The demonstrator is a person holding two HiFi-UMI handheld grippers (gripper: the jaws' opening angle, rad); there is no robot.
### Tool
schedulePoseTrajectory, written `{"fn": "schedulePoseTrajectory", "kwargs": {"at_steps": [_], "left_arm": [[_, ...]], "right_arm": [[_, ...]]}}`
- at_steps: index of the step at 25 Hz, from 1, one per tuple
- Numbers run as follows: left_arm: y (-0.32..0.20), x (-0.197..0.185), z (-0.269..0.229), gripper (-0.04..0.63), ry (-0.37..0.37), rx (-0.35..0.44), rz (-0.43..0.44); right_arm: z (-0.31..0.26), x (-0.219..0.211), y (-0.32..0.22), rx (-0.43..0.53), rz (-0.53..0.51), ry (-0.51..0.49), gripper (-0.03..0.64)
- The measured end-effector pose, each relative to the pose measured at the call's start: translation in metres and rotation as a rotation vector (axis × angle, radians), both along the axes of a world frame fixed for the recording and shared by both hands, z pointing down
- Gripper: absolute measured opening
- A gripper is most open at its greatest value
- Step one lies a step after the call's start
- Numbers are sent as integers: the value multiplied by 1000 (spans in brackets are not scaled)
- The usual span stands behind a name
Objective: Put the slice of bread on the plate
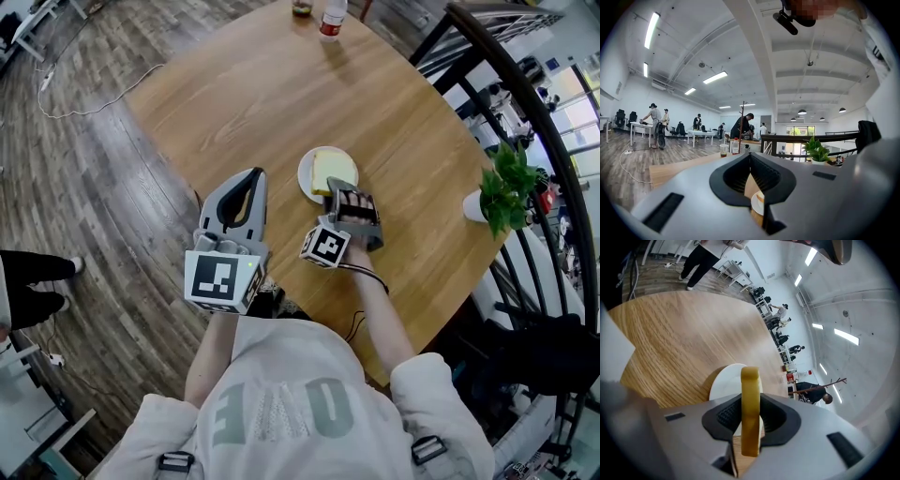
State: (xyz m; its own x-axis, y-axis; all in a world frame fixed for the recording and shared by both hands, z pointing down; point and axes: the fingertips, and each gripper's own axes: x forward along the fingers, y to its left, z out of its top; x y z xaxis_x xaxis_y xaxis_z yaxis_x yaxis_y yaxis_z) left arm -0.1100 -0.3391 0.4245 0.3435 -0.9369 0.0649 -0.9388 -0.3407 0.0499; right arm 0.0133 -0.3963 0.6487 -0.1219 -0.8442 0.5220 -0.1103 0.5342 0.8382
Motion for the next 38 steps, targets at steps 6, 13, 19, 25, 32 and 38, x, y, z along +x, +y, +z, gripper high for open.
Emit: {"fn": "schedulePoseTrajectory", "kwargs": {"at_steps": [6, 13, 19, 25, 32, 38], "left_arm": [[4, -1, -1, 9, 2, 8, 0], [7, 0, -3, 9, 3, 10, 2], [7, 0, -5, 9, 15, 11, 5], [8, 5, -7, 9, 15, 15, 17], [8, 7, -20, 9, 17, 52, 23], [14, 10, -25, 9, 33, 75, 41]], "right_arm": [[2, -1, -7, -113, 88, -199, 115], [14, 5, 0, -253, 112, -283, 271], [10, -3, 8, -456, 127, -518, 341], [-6, -5, 10, -529, 143, -671, 344], [-36, -3, 5, -526, 163, -810, 344], [-111, 5, -3, -342, 231, -1098, 341]]}}
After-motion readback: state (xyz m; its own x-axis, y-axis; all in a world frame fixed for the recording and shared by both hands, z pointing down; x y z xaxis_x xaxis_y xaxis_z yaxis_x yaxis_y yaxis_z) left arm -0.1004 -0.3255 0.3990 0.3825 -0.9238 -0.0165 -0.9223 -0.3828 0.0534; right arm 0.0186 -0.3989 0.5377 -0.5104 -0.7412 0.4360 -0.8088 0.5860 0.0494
